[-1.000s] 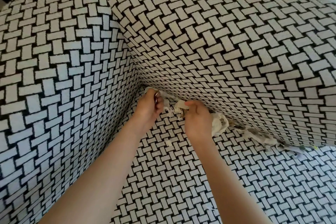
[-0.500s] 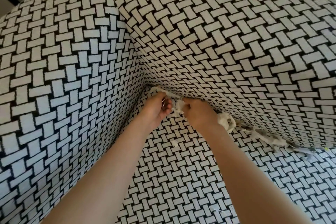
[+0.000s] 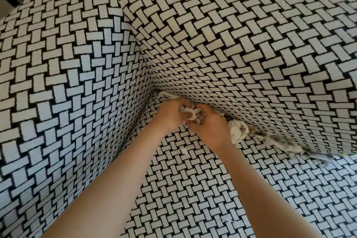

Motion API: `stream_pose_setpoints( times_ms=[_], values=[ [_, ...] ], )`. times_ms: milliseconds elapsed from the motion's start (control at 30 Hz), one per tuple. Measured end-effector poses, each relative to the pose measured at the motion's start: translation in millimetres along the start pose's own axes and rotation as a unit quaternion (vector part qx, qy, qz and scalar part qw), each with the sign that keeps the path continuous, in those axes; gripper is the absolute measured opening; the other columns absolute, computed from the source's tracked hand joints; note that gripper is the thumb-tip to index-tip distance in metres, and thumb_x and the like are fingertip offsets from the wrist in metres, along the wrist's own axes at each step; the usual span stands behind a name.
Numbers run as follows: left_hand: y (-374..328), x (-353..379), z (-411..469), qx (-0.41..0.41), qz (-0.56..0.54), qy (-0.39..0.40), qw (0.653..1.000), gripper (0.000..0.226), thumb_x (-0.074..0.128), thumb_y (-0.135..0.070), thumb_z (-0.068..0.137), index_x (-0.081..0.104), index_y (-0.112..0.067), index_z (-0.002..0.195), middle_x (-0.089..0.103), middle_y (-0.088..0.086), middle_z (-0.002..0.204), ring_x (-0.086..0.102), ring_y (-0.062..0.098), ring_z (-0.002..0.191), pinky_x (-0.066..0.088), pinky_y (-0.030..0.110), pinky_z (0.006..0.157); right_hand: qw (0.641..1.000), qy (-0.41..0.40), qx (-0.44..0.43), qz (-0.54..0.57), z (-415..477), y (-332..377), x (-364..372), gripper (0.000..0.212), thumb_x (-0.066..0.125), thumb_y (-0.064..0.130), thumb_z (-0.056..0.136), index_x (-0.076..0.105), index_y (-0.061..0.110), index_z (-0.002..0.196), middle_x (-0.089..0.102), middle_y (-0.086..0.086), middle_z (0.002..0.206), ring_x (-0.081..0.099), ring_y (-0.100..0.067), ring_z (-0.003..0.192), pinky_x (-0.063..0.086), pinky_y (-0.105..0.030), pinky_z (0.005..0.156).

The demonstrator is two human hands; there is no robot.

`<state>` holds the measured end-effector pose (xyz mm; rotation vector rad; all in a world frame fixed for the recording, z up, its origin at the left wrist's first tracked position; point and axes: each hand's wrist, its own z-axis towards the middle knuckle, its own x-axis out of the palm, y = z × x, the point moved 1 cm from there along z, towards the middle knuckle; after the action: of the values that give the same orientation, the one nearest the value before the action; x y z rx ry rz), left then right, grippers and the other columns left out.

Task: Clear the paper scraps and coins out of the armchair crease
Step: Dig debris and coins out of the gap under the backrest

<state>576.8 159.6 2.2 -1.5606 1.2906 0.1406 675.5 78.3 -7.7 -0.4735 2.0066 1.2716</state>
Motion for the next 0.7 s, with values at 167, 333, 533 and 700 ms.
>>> stream_pose_setpoints(
  times_ms=[167, 333, 533, 700],
  values=[
    [4.7, -6.9, -1.9, -0.037, -0.077, -0.014, 0.996, 0.010, 0.058, -0.010, 0.086, 0.064, -0.015, 0.093, 0.052, -0.003, 0.079, 0.044, 0.006, 0.064, 0.033, 0.002, 0.043, 0.994, -0.087, 0.035, 0.061, -16.0, -11.9, -6.9, 0.016, 0.054, 0.025, 0.088, 0.057, 0.017, 0.102, 0.066, -0.002, 0.071, 0.055, -0.016, 0.056, 0.046, -0.028, 0.054],
    [4.2, -9.2, -2.4, -0.079, -0.101, -0.019, 0.992, 0.023, 0.048, -0.019, 0.091, 0.065, -0.012, 0.078, 0.056, -0.005, 0.071, 0.047, 0.007, 0.066, 0.031, 0.012, 0.048, 0.992, -0.112, 0.060, 0.003, -24.5, -18.3, -4.9, 0.012, 0.052, 0.018, 0.088, 0.056, 0.017, 0.100, 0.054, 0.005, 0.061, 0.051, -0.014, 0.056, 0.033, -0.024, 0.049],
    [-2.4, 4.5, 3.2, -0.030, -0.018, -0.044, 0.998, 0.015, 0.062, -0.017, 0.084, 0.062, -0.012, 0.099, 0.055, 0.006, 0.077, 0.048, 0.013, 0.060, 0.031, 0.011, 0.040, 0.985, -0.109, 0.092, -0.092, -25.4, -15.6, -10.2, 0.028, 0.042, 0.030, 0.095, 0.043, 0.012, 0.116, 0.062, -0.002, 0.075, 0.062, -0.026, 0.085, 0.045, -0.031, 0.076],
    [-4.1, 4.7, 0.9, -0.007, 0.041, 0.022, 0.999, 0.047, 0.072, -0.029, 0.077, 0.057, -0.021, 0.120, 0.049, 0.005, 0.094, 0.047, 0.017, 0.086, 0.031, 0.020, 0.064, 0.979, -0.059, 0.115, -0.156, -23.9, -15.2, -12.0, 0.032, 0.030, 0.037, 0.099, 0.043, 0.013, 0.116, 0.067, -0.008, 0.095, 0.064, -0.028, 0.090, 0.038, -0.028, 0.064]
  ],
)
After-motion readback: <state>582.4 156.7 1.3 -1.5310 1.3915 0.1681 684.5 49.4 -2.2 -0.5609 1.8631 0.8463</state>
